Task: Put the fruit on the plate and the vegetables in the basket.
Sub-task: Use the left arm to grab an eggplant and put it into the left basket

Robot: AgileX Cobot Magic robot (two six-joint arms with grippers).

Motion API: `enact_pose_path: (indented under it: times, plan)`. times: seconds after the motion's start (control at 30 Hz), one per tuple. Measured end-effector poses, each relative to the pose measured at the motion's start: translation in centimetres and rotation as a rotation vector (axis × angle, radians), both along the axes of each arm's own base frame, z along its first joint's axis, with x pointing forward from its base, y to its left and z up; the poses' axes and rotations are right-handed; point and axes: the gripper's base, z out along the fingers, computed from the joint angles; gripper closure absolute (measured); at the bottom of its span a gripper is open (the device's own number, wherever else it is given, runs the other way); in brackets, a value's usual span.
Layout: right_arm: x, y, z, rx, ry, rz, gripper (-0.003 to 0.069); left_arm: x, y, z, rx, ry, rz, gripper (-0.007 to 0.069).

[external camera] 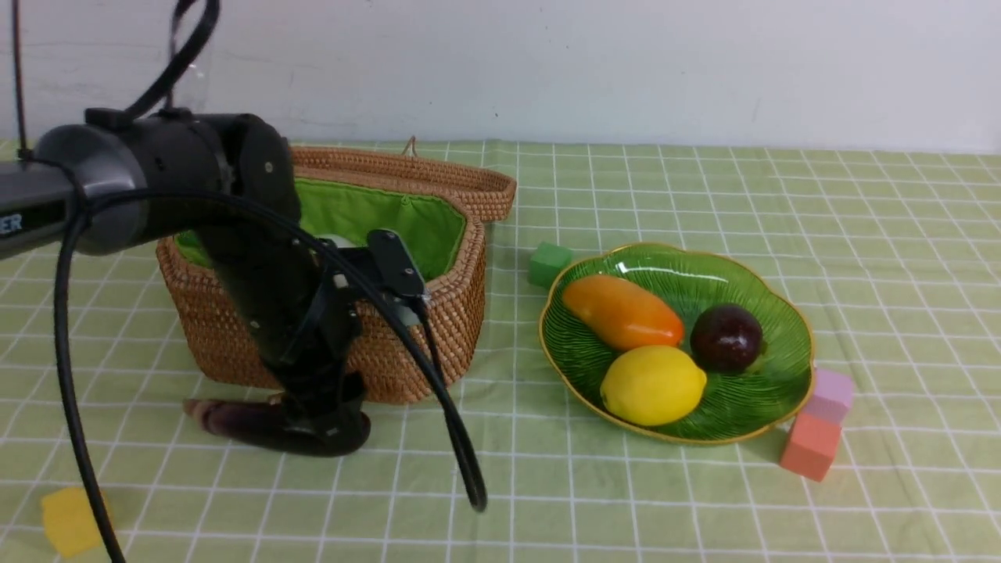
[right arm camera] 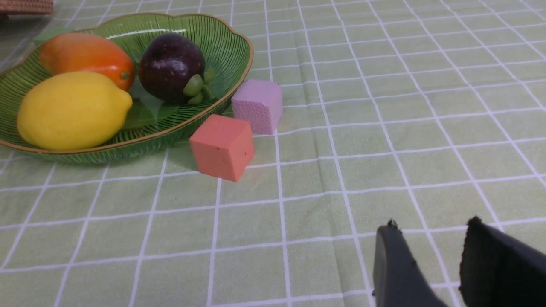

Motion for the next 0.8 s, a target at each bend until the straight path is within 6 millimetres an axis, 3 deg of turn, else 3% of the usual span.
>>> enact_pose_path:
  times: [0.27, 0.53, 0.7, 0.8]
  plan:
    - [0.0, 0.0, 0.0, -0.001, 0.0, 0.0, 0.0418, 1.3, 0.0, -1.8, 0.113, -0.061, 0.004, 0.0186]
    - [0.0, 0.0, 0.0, -0.001, 0.0, 0.0, 0.0418, 1.8, 0.0, -2.0, 0.12, -0.103, 0.027, 0.0148]
    - [0.0, 0.0, 0.0, -0.001, 0.0, 0.0, 0.0418, 1.5, 0.1, -1.4, 0.122, -0.1, 0.032, 0.008]
    - [0.0, 0.0, 0.0, -0.001, 0.0, 0.0, 0.0418, 0.8, 0.7, 0.2, 0.118, -0.112, 0.044, 0.0029]
